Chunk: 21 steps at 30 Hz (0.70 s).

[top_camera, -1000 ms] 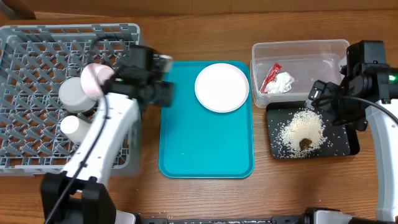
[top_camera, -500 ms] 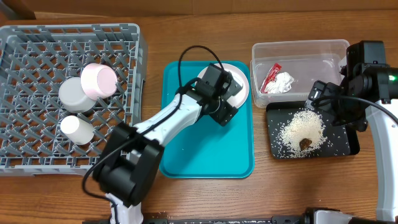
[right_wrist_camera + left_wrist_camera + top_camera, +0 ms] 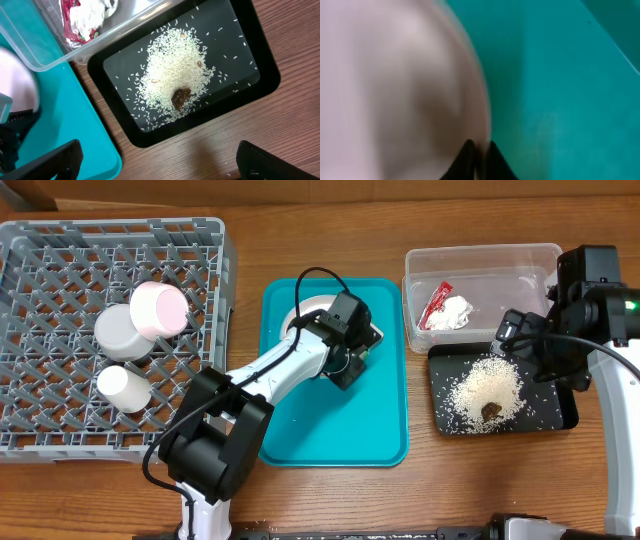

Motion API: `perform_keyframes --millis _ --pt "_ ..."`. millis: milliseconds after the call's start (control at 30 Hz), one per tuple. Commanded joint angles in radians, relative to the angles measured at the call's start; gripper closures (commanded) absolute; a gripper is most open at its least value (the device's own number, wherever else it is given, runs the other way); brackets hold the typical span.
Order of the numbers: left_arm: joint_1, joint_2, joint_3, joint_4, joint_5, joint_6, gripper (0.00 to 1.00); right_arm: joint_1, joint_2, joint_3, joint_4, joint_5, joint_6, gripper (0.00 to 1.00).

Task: Sort waste into correct bins and load items into the dishwasher
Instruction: 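Grasp the rim of the white plate on the teal tray with the left gripper, then carry the white plate to the dish rack and stand it upright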

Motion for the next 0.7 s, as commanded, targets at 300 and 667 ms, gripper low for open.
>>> perform_keyframes --millis 300,667 --pt "0.068 -0.189 0.315 -0.246 -0.001 -0.162 0.96 -0.002 -0.001 0.007 0.004 -0.004 -0.003 0.0" --pt "0.478 -0.36 0.36 -0.299 0.369 -0.233 0.96 -0.002 -0.001 0.007 0.004 -0.004 -0.003 0.0"
